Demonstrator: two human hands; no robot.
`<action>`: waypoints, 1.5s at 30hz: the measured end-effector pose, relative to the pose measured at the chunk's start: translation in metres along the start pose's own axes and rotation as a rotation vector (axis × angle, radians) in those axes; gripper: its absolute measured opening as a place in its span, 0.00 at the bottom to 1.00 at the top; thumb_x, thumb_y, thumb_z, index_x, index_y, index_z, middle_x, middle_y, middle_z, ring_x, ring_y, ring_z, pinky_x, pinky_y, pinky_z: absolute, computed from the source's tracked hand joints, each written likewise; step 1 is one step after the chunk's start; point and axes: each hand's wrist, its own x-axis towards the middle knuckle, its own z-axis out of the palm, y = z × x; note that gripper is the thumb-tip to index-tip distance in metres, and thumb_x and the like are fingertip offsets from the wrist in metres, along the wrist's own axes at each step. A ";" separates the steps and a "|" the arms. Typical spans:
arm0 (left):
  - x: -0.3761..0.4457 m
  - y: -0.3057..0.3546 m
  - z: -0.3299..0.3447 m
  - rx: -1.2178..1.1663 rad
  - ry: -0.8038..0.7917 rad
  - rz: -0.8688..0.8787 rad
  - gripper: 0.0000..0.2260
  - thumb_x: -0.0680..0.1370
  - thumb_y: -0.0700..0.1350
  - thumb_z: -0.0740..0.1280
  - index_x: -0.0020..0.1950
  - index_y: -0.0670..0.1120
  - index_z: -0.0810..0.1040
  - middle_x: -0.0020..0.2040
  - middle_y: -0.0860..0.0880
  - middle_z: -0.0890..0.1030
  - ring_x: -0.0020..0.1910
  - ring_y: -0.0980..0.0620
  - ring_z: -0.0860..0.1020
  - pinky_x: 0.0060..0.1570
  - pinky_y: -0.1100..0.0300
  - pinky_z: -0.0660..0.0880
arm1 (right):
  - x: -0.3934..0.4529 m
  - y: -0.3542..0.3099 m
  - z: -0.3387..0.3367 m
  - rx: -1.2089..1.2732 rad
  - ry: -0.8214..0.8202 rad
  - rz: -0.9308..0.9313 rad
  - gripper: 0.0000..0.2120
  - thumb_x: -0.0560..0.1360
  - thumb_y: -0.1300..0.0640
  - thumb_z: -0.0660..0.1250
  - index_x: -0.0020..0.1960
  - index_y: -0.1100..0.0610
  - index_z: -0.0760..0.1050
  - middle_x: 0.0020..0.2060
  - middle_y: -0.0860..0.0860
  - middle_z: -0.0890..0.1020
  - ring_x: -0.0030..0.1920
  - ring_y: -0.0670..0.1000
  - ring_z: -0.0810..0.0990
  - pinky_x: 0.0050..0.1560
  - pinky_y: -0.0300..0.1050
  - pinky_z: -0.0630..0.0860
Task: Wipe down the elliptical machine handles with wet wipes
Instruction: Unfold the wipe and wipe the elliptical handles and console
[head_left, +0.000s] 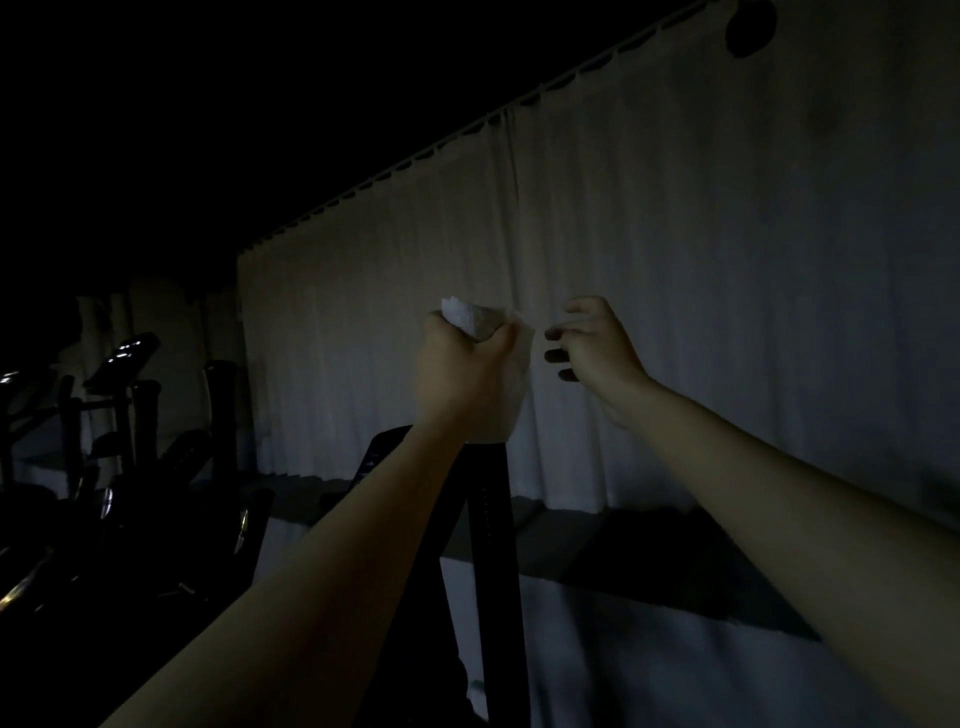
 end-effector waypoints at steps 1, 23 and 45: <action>-0.001 0.001 -0.002 -0.003 -0.012 -0.013 0.21 0.72 0.54 0.74 0.57 0.46 0.69 0.47 0.53 0.76 0.44 0.56 0.75 0.42 0.65 0.70 | 0.001 0.000 -0.003 -0.015 -0.001 -0.004 0.14 0.80 0.62 0.56 0.63 0.51 0.69 0.55 0.51 0.80 0.49 0.50 0.82 0.51 0.49 0.80; 0.000 0.001 0.005 -0.131 -0.028 -0.043 0.07 0.75 0.47 0.72 0.44 0.47 0.76 0.38 0.54 0.77 0.33 0.62 0.75 0.32 0.70 0.73 | -0.008 0.027 -0.011 -0.193 -0.134 -0.040 0.11 0.77 0.57 0.59 0.57 0.50 0.74 0.51 0.50 0.82 0.51 0.49 0.80 0.49 0.43 0.76; -0.052 -0.046 0.012 -0.023 -0.075 -0.125 0.08 0.75 0.47 0.69 0.45 0.44 0.74 0.35 0.51 0.78 0.29 0.58 0.76 0.23 0.71 0.69 | -0.028 0.049 -0.001 -0.179 -0.123 0.012 0.09 0.79 0.58 0.56 0.54 0.51 0.73 0.45 0.48 0.80 0.48 0.48 0.80 0.46 0.43 0.75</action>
